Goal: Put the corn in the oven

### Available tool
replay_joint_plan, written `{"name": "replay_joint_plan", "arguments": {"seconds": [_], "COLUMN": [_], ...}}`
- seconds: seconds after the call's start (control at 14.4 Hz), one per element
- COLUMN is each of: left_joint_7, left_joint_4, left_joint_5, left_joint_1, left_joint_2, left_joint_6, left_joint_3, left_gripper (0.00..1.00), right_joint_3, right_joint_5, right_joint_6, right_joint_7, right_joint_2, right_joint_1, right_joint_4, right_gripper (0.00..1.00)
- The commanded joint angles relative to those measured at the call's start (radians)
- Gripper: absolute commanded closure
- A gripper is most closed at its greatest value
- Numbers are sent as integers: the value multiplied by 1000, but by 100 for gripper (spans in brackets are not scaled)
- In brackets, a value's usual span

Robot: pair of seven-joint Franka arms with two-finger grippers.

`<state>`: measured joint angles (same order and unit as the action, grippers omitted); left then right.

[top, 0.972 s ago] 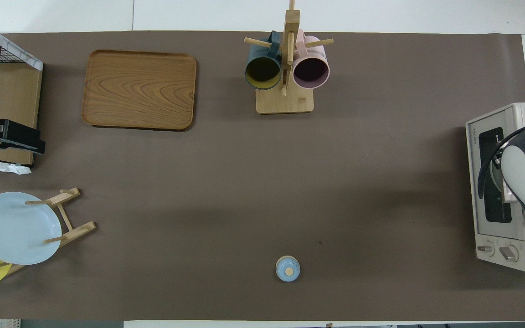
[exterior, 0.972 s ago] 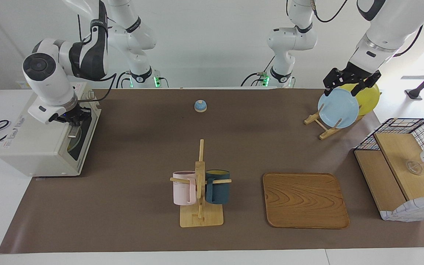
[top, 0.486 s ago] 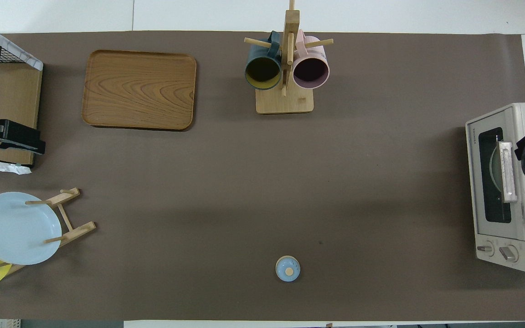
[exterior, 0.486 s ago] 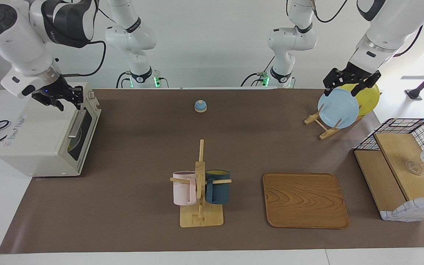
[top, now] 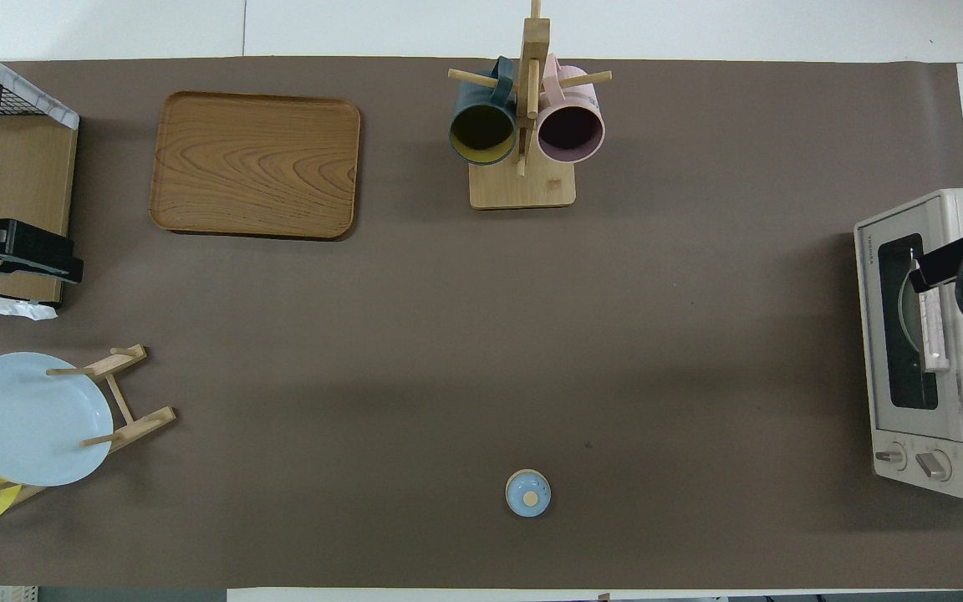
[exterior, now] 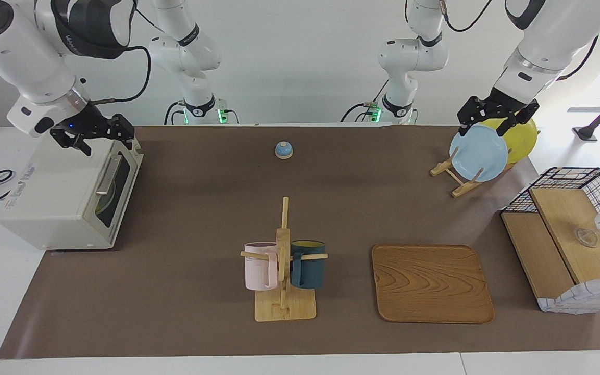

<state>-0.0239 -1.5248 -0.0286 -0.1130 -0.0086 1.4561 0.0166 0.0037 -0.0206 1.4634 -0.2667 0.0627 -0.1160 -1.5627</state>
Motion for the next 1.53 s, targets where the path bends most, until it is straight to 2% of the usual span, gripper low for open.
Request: {"name": "replay_joint_plan", "arguments": {"seconds": [0.0, 0.07, 0.21, 0.35, 0.9, 1.46], "left_joint_7": [12, 12, 10, 10, 12, 12], "left_joint_4": [-25, -25, -23, -23, -24, -23], "left_joint_5": [18, 18, 18, 18, 18, 18], "left_joint_1": [-1, -1, -1, -1, -1, -1], "left_joint_2": [-24, -24, -24, -24, -24, -22], "left_joint_6": [4, 4, 3, 4, 4, 4], "left_joint_3": [2, 2, 2, 2, 2, 2], "left_gripper": [0, 0, 0, 0, 0, 0], "right_joint_3": [12, 6, -57, -71, -73, -93], "right_joint_5": [21, 13, 8, 11, 21, 21], "right_joint_6": [-25, -17, -18, -8, 5, 20], "right_joint_7": [7, 15, 27, 64, 116, 126], "right_joint_2": [3, 3, 2, -15, -72, -67], "right_joint_1": [-7, 11, 97, 125, 127, 125], "right_joint_4": [24, 24, 24, 21, -28, -28], "right_gripper": [0, 0, 0, 0, 0, 0]}}
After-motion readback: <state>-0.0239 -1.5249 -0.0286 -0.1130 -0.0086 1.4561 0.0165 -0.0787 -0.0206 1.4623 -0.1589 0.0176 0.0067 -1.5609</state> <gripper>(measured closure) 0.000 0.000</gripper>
